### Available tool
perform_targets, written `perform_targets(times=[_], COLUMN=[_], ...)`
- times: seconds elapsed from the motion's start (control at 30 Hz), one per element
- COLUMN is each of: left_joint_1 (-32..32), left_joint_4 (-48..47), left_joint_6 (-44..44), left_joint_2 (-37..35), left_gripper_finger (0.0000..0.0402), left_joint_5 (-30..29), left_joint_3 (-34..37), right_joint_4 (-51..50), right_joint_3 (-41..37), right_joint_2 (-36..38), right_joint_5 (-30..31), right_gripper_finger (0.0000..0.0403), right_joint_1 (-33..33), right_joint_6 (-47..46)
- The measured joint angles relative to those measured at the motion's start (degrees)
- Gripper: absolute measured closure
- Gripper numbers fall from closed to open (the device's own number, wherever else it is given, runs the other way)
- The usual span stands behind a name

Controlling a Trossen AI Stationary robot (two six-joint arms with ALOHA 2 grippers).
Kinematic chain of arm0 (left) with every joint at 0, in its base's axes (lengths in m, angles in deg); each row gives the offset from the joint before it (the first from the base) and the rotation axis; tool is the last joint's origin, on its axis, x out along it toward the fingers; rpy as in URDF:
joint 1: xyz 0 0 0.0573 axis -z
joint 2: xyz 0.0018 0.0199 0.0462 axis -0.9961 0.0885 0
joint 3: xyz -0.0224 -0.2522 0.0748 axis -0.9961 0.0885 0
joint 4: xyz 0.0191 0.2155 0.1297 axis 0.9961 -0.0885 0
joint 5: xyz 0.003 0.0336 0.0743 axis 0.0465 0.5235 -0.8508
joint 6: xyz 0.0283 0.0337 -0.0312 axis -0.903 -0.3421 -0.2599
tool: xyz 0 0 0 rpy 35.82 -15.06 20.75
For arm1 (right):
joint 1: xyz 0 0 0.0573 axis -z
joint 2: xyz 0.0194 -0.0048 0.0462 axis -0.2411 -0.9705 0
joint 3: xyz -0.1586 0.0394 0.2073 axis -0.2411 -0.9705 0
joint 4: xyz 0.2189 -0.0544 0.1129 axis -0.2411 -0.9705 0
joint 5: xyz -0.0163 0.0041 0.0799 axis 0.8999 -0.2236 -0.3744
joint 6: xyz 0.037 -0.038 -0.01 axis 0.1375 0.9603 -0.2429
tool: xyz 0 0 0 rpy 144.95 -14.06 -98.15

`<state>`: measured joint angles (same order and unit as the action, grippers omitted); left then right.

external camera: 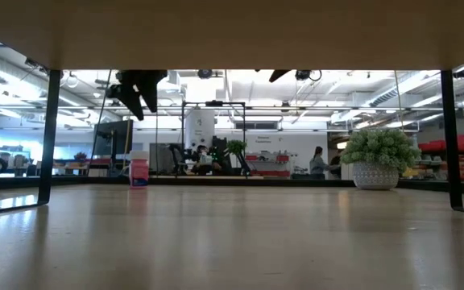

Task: Pick and place medicine bottles onto shelf by color
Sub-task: Put the pink medicine bottle on the shelf

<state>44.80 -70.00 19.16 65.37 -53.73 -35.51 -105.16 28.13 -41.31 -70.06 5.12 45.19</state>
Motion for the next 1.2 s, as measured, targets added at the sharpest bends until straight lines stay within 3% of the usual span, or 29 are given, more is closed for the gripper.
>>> perform_targets(times=[0.23,0.5,0.73,1.2], left_joint_1=[-0.1,-0.1,0.7,1.9], left_joint_4=[0.5,2.3,6.6,7.6], left_joint_6=[-0.9,-0.9,-0.9,-0.6], left_joint_2=[0.3,0.3,1.0,9.0], left_gripper_finger=[0.0145,0.0134,0.0100,0.0029], left_joint_5=[3.1,2.2,2.0,0.1], left_joint_3=[4.3,9.3,9.6,9.6], right_joint_4=[0.0,-0.1,-0.1,-0.5], right_joint_3=[0.0,0.0,0.0,0.0], right_joint_2=[0.0,0.0,0.0,0.0], right_joint_5=[2.3,2.3,2.3,-0.5], right_gripper_finger=[0.0185,0.0185,0.0185,0.0185], right_joint_1=[0.2,0.3,0.3,0.3], right_joint_6=[0.3,-1.5,-1.6,-2.1])
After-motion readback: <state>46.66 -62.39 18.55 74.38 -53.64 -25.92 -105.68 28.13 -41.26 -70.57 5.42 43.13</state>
